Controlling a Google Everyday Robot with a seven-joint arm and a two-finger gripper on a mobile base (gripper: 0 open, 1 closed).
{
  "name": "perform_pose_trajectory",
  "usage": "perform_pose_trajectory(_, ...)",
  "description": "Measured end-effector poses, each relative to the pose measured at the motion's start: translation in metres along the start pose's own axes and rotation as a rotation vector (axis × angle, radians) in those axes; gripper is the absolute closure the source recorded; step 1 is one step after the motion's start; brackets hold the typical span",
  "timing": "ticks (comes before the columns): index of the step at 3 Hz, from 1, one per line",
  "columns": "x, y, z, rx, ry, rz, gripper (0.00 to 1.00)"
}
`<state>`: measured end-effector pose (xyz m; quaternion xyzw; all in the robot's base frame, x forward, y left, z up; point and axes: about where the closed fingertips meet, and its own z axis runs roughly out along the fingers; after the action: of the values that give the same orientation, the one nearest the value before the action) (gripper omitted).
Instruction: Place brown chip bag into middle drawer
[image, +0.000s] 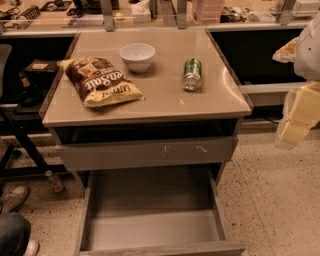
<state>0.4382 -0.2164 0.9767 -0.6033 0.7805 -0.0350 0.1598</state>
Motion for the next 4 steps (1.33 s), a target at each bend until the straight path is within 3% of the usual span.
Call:
perform_pose_trajectory(1,-0.002,0.0,-0.001,0.003,-0.001,-0.003,0.0)
perform_pose_trajectory(3,-0.044,0.005,0.014,-0.03,-0.018,-0.11,0.0)
perform_pose_trajectory(4,-0.045,0.005,0.013,-0.029,-0.019,-0.11,0.0)
